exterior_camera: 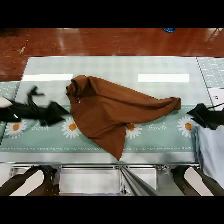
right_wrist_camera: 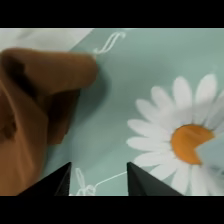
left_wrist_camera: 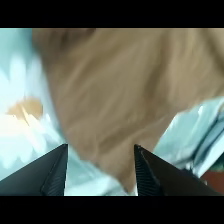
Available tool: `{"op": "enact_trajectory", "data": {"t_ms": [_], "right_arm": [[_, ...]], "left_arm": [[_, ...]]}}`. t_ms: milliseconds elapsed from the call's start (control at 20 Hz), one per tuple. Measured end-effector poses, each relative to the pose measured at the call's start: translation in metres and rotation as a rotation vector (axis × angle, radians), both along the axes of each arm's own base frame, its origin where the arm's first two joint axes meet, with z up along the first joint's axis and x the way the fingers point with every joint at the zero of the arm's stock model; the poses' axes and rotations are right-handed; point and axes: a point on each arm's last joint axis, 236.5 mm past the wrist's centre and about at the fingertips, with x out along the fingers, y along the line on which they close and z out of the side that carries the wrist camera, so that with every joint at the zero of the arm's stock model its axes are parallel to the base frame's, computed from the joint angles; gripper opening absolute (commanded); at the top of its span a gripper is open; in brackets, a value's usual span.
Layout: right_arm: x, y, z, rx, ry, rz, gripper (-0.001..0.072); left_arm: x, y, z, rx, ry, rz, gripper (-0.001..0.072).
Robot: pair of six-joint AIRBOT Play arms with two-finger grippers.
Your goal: Fold the shirts.
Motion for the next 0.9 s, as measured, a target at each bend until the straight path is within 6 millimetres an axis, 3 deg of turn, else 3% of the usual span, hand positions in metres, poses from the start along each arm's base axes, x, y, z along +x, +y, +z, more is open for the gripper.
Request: {"op": "enact_trajectory", "data": {"t_ms": [100,200,500,550,600,750,900], "right_arm": [[-0.004,0.010,-0.004,0.038,-0.017,-0.008,0.0406],[-0.005,0.016,-0.005,0.058,-0.027,-0.008,0.0405],[-0.010,0.025,-0.007,0.086,-0.029,0.016,0.0405],[-0.011,0.027,-0.006,0.091,-0.030,0.019,0.0405],[-0.011,0.028,-0.006,0.094,-0.029,0.023,0.0405],[-0.012,0.029,-0.006,0.096,-0.028,0.029,0.0408],[-0.008,0.024,-0.006,0.073,-0.046,0.024,0.0411]], "left_arm": [[-0.028,-0.025,-0.019,-0.030,0.054,-0.025,0.0506],[-0.043,-0.043,-0.031,-0.035,0.074,-0.032,0.0506],[-0.047,-0.075,-0.057,-0.011,0.089,0.008,0.0503],[-0.049,-0.080,-0.059,-0.019,0.107,0.016,0.0366],[-0.049,-0.081,-0.064,-0.013,0.111,0.017,0.0051],[-0.037,-0.084,-0.068,-0.010,0.056,0.023,0.0019],[-0.015,-0.090,-0.056,-0.032,-0.022,0.029,0.0019]]}}
